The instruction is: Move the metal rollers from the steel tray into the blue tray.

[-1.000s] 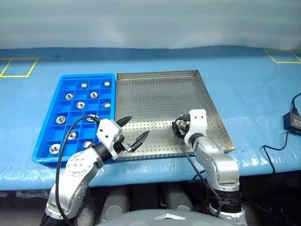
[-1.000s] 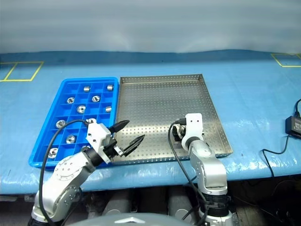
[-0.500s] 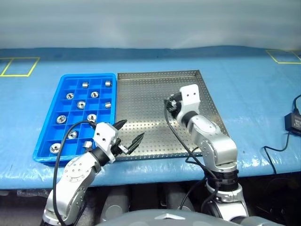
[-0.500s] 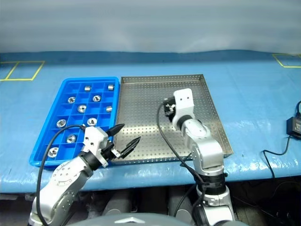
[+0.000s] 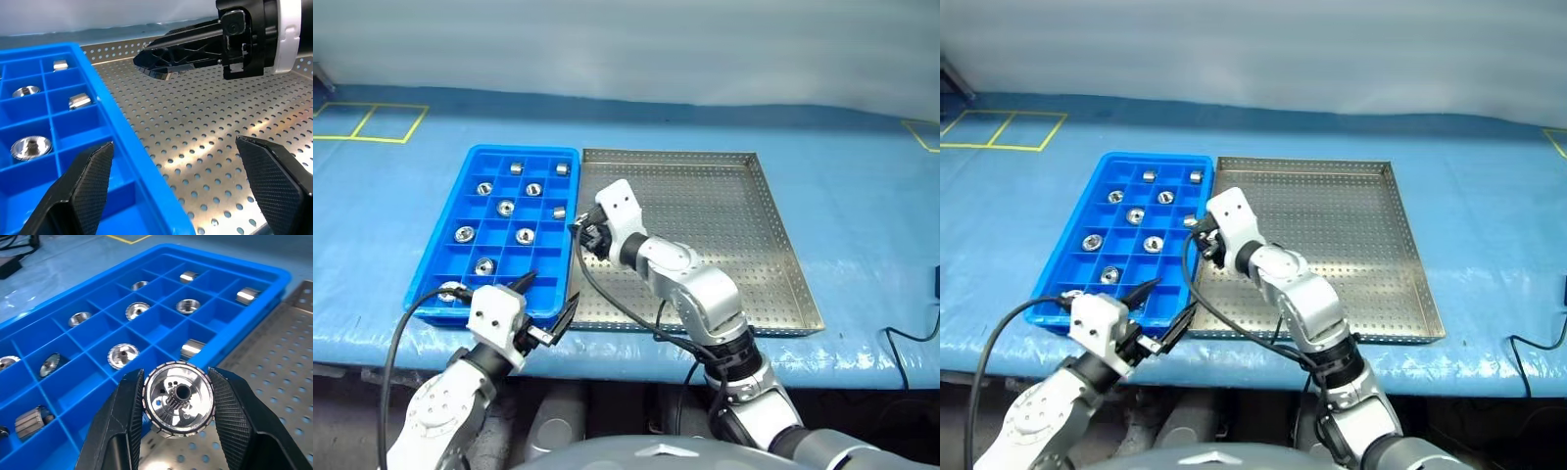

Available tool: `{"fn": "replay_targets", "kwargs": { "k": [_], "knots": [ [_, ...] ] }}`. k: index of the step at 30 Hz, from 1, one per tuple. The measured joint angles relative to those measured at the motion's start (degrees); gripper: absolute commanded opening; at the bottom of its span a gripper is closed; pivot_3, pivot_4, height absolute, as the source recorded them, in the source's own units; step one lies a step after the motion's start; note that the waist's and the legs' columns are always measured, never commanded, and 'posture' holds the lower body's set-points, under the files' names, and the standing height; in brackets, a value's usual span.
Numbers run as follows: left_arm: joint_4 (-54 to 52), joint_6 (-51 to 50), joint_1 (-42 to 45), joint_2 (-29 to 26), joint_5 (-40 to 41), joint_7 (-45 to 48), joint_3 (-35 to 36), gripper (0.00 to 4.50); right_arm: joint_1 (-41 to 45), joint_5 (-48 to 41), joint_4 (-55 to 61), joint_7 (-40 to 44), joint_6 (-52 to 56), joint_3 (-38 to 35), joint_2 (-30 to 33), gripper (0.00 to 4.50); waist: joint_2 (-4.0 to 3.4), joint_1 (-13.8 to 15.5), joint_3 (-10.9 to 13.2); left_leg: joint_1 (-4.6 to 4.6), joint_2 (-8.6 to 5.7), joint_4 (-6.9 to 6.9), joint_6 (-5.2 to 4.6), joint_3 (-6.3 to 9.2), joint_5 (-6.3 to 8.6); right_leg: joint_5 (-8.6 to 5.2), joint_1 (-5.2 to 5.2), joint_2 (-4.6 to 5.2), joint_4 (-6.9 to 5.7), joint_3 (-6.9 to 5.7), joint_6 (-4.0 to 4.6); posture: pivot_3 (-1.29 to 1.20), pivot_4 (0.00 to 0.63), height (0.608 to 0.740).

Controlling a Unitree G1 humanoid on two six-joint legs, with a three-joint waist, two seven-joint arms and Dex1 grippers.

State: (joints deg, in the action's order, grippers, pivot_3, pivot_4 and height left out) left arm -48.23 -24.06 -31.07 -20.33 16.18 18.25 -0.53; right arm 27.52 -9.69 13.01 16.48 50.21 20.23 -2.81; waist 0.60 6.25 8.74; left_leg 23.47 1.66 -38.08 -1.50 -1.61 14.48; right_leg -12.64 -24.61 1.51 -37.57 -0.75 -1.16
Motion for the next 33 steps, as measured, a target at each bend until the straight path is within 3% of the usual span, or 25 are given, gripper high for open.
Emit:
{"fn": "replay_targets", "kwargs": {
  "k": [6,14,22,23,33],
  "knots": [
    [-1.7,0.4,-2.4,0.7,-0.3,-1.3,-0.1,4.37,0.3,0.1,-4.2,2.0,-2.0,2.3,-0.7,1.69,0.03,2.4,0.0,0.04,0.0,-0.02,0.02,0.06,-0.01,-0.05,-0.01,0.01,0.01,-0.09,0.04,0.46,0.15,0.74],
    [-1.7,0.5,-0.6,0.8,-0.4,-1.9,-1.2,4.37,0.5,0.8,-10.1,3.1,-5.0,3.0,-1.4,1.69,0.03,2.9,0.0,0.1,0.0,0.03,0.02,0.1,-0.01,-0.06,-0.03,-0.01,0.07,-0.16,0.03,0.43,0.15,0.74],
    [-1.6,0.3,2.1,0.3,0.0,-1.3,-1.9,4.37,0.1,1.3,-9.5,3.6,-5.9,3.0,-0.9,4.31,0.02,2.5,0.0,0.09,0.01,0.03,0.02,0.13,-0.01,-0.06,-0.02,-0.02,0.07,-0.19,0.04,0.35,0.15,0.74],
    [-1.4,0.2,2.8,-0.1,0.2,-0.8,-1.9,4.37,0.0,1.3,-9.2,3.5,-5.8,2.9,-0.8,4.48,0.03,2.5,0.0,0.09,0.01,0.02,0.03,0.14,-0.01,-0.06,-0.02,-0.02,0.07,-0.2,0.04,0.33,0.15,0.74],
    [6.0,-2.2,17.1,-2.9,2.3,4.2,-1.9,4.37,-6.2,0.3,7.7,0.6,-1.1,-5.2,5.5,4.48,0.03,-0.8,0.0,0.13,-0.04,0.0,0.03,0.13,-0.01,0.0,0.07,0.01,0.24,-0.17,-0.02,0.07,0.15,0.74]
  ]
}}
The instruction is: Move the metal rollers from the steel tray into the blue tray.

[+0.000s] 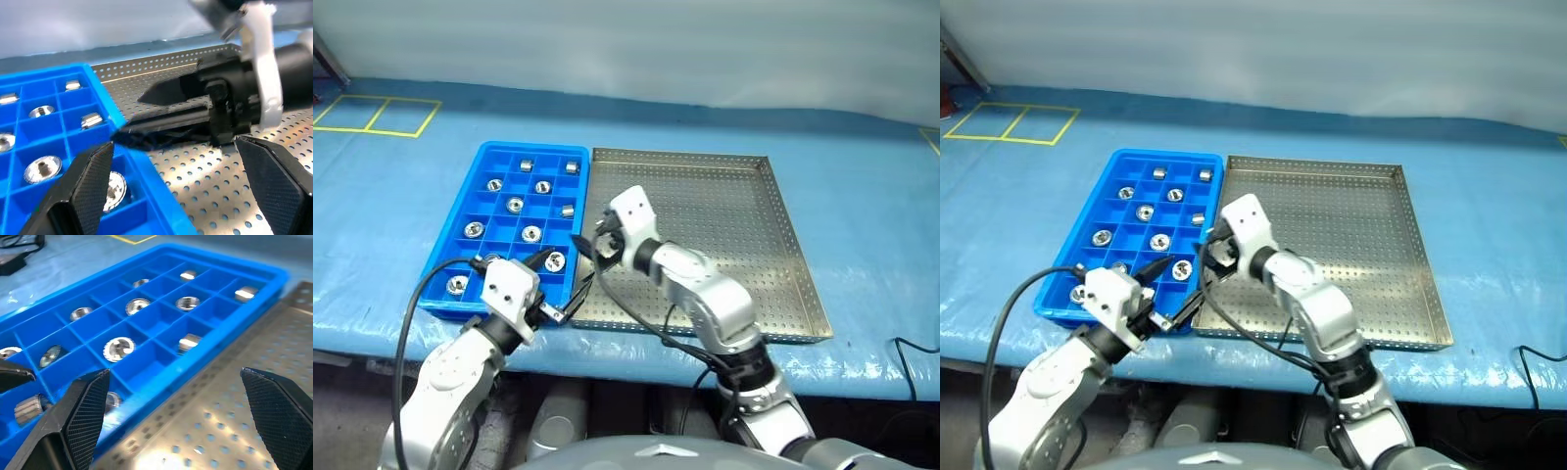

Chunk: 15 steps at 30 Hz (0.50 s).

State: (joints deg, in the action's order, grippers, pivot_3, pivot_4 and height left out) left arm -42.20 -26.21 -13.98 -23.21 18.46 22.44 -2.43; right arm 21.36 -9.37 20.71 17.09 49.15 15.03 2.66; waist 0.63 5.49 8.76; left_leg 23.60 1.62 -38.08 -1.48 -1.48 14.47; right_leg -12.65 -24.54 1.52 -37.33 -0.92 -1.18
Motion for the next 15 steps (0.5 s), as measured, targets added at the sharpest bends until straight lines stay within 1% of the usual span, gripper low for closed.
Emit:
{"fn": "replay_targets", "kwargs": {
  "k": [3,4,8,10,12,15],
  "knots": [
    [2.9,-0.1,4.8,-0.7,0.6,2.3,-0.9,4.37,-3.4,0.0,4.0,-1.4,1.7,-3.4,2.8,4.48,0.01,-2.0,0.0,0.0,0.0,0.04,-0.01,-0.05,0.0,0.09,0.0,-0.02,0.07,0.07,-0.12,0.02,0.15,0.74],
    [3.8,-0.1,6.1,-0.9,0.6,3.0,-1.1,4.37,-4.3,0.0,5.2,-1.8,2.2,-4.4,3.5,4.48,0.01,-2.6,0.0,-0.01,0.0,0.04,-0.01,-0.06,0.01,0.22,0.0,-0.02,0.07,0.09,-0.28,0.01,0.15,0.74],
    [8.1,-0.1,10.5,-1.3,-0.5,3.7,-2.2,4.37,-7.6,-0.2,9.4,-2.4,3.6,-7.7,6.4,4.48,0.01,-4.9,0.0,-0.05,0.02,0.08,-0.02,-0.13,0.01,0.3,-0.01,-0.08,0.08,0.16,-0.27,-0.01,0.15,0.74],
    [11.5,-0.2,13.5,-0.6,-3.1,1.2,-2.5,4.37,-9.4,-0.3,10.6,-2.2,3.8,-8.1,8.2,4.48,0.01,-5.3,0.0,-0.07,0.0,0.06,-0.02,-0.12,0.01,0.28,0.01,-0.12,0.06,0.16,-0.32,-0.01,0.15,0.74],
    [15.4,-1.0,16.7,1.6,-5.6,-2.8,-1.9,4.37,-11.2,-0.4,11.9,-2.0,3.8,-8.3,9.4,4.48,0.02,-5.5,0.0,-0.08,0.0,0.02,-0.02,-0.13,0.0,0.3,0.02,-0.13,0.05,0.18,-0.44,0.0,0.15,0.74],
    [18.1,-1.1,18.8,3.0,-7.3,-5.9,-0.8,4.37,-13.9,-1.0,13.2,-1.2,3.6,-8.5,11.1,4.48,0.06,-6.1,0.0,-0.05,0.01,0.02,-0.04,-0.16,0.01,0.35,0.01,-0.09,0.07,0.26,-0.49,0.0,0.15,0.74]
  ]
}}
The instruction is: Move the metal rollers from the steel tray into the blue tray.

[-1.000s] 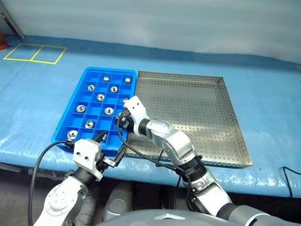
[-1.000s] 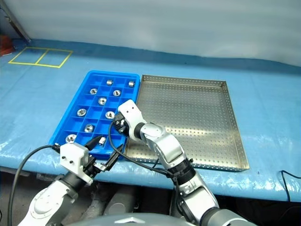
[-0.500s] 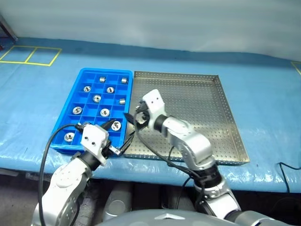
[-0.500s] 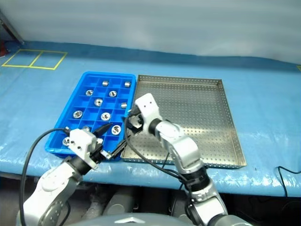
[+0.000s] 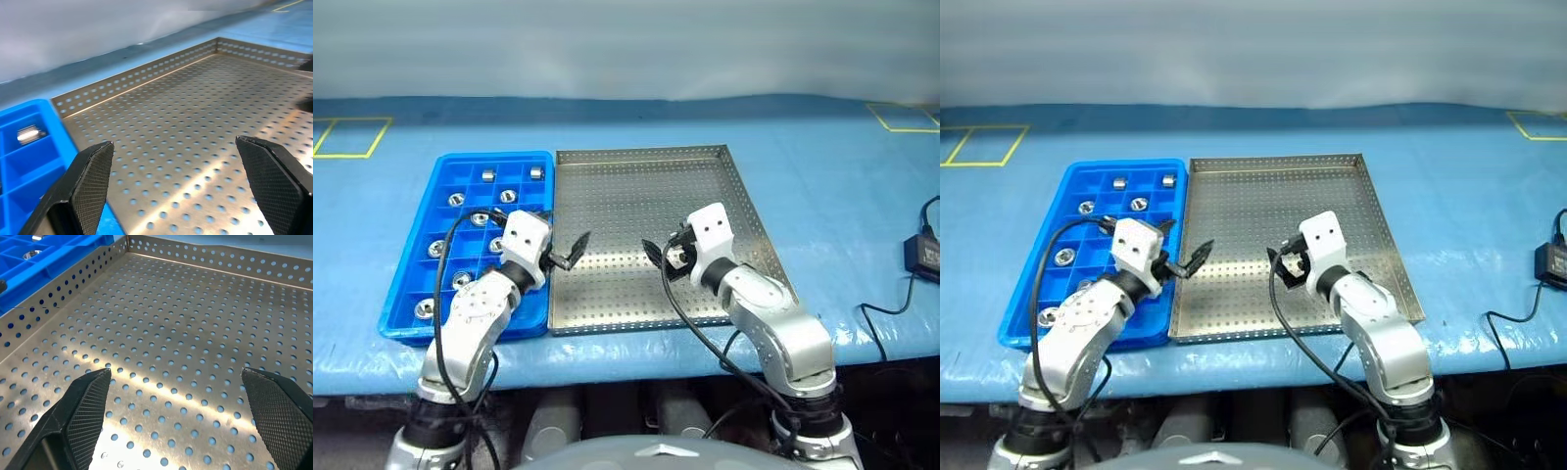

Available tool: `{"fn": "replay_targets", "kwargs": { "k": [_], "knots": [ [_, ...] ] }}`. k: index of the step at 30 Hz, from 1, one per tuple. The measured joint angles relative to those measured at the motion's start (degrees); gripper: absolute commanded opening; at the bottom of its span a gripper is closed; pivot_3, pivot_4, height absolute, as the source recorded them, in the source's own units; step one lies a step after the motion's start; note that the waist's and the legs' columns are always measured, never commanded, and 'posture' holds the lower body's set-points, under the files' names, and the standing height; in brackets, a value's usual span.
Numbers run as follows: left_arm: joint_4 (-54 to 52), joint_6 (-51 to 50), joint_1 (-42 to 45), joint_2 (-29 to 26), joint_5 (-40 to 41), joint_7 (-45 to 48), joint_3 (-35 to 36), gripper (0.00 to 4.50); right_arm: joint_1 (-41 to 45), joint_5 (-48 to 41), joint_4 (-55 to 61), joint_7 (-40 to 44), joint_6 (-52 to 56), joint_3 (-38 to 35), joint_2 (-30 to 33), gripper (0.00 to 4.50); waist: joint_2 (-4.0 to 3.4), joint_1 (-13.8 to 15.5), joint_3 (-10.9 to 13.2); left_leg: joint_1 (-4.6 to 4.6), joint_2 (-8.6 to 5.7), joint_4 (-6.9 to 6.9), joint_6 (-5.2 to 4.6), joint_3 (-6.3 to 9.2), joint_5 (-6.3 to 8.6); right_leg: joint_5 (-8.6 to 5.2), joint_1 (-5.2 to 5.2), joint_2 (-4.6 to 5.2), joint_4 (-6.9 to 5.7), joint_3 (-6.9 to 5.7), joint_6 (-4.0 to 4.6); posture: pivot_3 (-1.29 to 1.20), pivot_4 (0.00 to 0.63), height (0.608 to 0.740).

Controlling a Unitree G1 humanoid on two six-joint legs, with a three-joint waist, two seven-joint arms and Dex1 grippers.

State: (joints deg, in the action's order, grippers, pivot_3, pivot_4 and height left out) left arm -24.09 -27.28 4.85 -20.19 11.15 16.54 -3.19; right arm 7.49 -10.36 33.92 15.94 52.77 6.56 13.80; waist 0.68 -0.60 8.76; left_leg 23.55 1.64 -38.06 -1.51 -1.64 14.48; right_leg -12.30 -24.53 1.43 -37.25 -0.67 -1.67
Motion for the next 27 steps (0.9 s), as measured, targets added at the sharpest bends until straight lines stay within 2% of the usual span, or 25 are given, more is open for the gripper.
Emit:
{"fn": "replay_targets", "kwargs": {
  "k": [9,13,27],
  "knots": [
    [-0.4,-0.1,-1.2,-0.3,0.6,2.0,0.6,4.37,-6.6,-4.0,4.0,7.5,-2.1,1.1,7.6,4.48,0.02,-0.1,0.0,-0.01,-0.01,-0.03,-0.07,-0.06,0.04,0.07,0.02,0.04,0.08,0.06,0.02,-0.01,0.15,0.74],
    [-1.5,-0.5,-3.7,-0.9,1.4,3.5,1.6,4.37,-6.9,-4.4,4.0,7.8,-2.7,0.9,8.2,4.48,0.02,-0.1,0.0,-0.04,0.02,-0.07,-0.06,-0.08,0.03,0.03,0.02,0.02,0.05,0.08,-0.05,0.0,0.15,0.74],
    [-3.5,-5.0,-4.9,0.0,1.2,-2.0,7.4,4.37,-3.9,-4.5,2.5,8.7,-5.1,3.2,8.5,4.48,0.07,0.2,0.0,-0.02,-0.02,-0.14,-0.09,-0.06,0.02,0.12,0.06,0.05,0.05,0.08,-0.05,0.02,0.15,0.74]
  ]
}}
